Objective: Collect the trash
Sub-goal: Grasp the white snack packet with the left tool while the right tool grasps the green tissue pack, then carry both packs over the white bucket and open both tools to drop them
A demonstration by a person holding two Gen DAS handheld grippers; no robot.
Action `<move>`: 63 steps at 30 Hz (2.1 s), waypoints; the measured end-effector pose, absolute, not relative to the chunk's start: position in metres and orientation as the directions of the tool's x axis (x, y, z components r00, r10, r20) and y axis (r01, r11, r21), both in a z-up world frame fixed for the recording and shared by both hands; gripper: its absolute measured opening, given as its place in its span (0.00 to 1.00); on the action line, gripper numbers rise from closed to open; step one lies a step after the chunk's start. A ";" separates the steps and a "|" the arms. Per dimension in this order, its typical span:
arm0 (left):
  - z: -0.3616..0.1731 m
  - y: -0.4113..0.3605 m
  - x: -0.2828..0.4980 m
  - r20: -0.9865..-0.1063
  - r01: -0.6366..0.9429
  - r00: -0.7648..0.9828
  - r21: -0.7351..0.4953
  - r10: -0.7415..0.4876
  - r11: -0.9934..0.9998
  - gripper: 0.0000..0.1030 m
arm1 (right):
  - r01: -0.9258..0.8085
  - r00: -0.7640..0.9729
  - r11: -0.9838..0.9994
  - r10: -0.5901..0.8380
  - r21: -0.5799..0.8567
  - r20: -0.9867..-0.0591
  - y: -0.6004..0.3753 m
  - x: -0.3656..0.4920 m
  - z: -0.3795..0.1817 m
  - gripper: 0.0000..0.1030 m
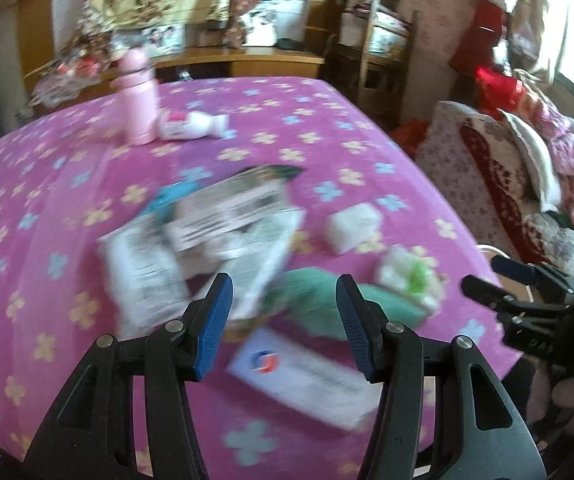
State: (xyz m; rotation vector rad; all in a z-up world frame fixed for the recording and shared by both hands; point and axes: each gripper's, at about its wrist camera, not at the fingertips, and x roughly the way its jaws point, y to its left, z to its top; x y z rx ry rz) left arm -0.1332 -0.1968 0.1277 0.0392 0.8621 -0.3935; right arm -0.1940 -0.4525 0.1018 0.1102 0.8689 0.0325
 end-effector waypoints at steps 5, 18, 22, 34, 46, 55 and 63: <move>0.112 -0.140 -0.118 -0.770 0.255 0.572 -0.161 -0.283 0.953 0.51 | -0.027 0.618 0.996 0.087 0.090 -0.781 -0.435 -0.180 0.091 0.68; 0.082 -0.097 -0.072 -0.799 0.126 0.502 -0.310 -0.330 0.942 0.60 | -0.054 0.541 0.997 0.074 0.053 -0.838 -0.447 -0.148 0.054 0.74; 0.067 -0.098 -0.053 -0.820 0.092 0.475 -0.316 -0.321 0.944 0.60 | -0.083 0.523 0.995 0.098 0.064 -0.847 -0.445 -0.142 0.045 0.74; 0.050 -0.100 -0.036 -0.826 0.078 0.459 -0.330 -0.328 0.941 0.57 | -0.131 0.514 0.985 0.162 0.110 -0.842 -0.436 -0.120 0.037 0.65; 0.100 -0.084 -0.080 -0.787 0.179 0.521 -0.277 -0.330 0.944 0.24 | -0.160 0.590 0.982 0.173 0.096 -0.788 -0.427 -0.154 0.072 0.21; 0.140 -0.100 -0.106 -0.739 0.253 0.565 -0.270 -0.368 0.929 0.24 | -0.136 0.632 0.985 0.166 0.102 -0.757 -0.431 -0.177 0.093 0.21; 0.143 -0.123 -0.117 -0.738 0.304 0.541 -0.276 -0.404 0.912 0.24 | -0.105 0.548 0.991 0.122 0.077 -0.828 -0.442 -0.155 0.059 0.54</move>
